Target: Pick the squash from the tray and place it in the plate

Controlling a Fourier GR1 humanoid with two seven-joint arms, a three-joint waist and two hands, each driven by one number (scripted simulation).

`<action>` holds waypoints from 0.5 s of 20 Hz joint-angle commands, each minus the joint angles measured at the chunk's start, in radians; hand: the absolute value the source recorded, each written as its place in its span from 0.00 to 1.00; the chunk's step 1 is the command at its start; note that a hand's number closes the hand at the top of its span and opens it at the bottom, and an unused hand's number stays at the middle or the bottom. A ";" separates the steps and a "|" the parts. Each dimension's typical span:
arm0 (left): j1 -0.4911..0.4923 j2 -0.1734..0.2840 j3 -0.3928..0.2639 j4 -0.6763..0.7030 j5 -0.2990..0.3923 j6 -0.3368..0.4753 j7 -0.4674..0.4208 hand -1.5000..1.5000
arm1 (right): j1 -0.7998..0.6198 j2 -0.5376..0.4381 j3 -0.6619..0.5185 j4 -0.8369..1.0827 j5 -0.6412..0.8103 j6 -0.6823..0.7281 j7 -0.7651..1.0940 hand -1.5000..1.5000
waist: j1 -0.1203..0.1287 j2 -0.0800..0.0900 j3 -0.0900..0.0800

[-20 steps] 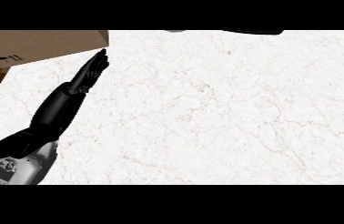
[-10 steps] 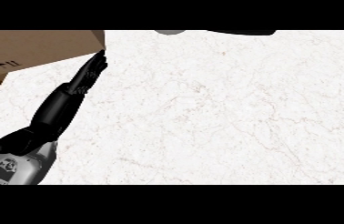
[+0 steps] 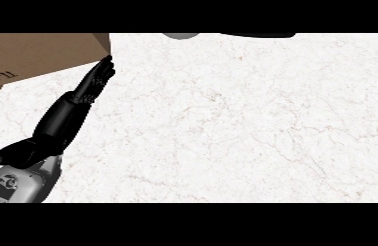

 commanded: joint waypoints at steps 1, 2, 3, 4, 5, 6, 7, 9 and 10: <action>0.003 -0.007 -0.011 0.001 -0.007 0.000 -0.004 0.50 | 0.041 0.024 -0.014 -0.001 -0.013 -0.146 0.243 0.00 | 0.012 0.003 -0.007; -0.003 -0.002 -0.006 -0.002 -0.004 -0.004 -0.002 0.50 | 0.056 0.022 -0.014 -0.001 -0.013 -0.166 0.242 0.00 | 0.012 0.001 -0.006; -0.003 -0.004 -0.014 -0.002 -0.010 -0.003 0.002 0.50 | 0.061 0.026 -0.015 -0.001 -0.014 -0.192 0.242 0.00 | 0.019 0.002 -0.006; -0.012 -0.001 -0.012 -0.009 -0.004 -0.010 0.006 0.50 | 0.070 0.032 -0.011 -0.001 -0.009 -0.211 0.242 0.00 | 0.032 0.002 -0.006; 0.000 -0.011 -0.024 -0.007 -0.001 -0.013 0.003 0.50 | 0.082 0.044 -0.014 -0.001 -0.012 -0.223 0.242 0.00 | 0.034 0.002 -0.007; -0.014 -0.002 -0.014 -0.009 -0.003 -0.017 0.000 0.50 | 0.086 0.038 -0.005 -0.001 -0.004 -0.245 0.242 0.00 | 0.052 0.005 -0.009; -0.017 -0.004 -0.014 -0.010 -0.004 -0.013 0.006 0.50 | 0.099 0.032 0.000 -0.001 0.002 -0.262 0.242 0.00 | 0.052 0.001 -0.009; -0.025 -0.009 -0.028 -0.011 -0.005 -0.022 0.008 0.50 | 0.087 0.010 0.003 -0.001 0.005 -0.334 0.242 0.00 | 0.073 0.001 -0.011; -0.015 -0.007 -0.029 -0.013 -0.002 -0.026 0.005 0.50 | 0.095 -0.001 0.009 -0.001 0.011 -0.353 0.242 0.00 | 0.089 0.003 -0.012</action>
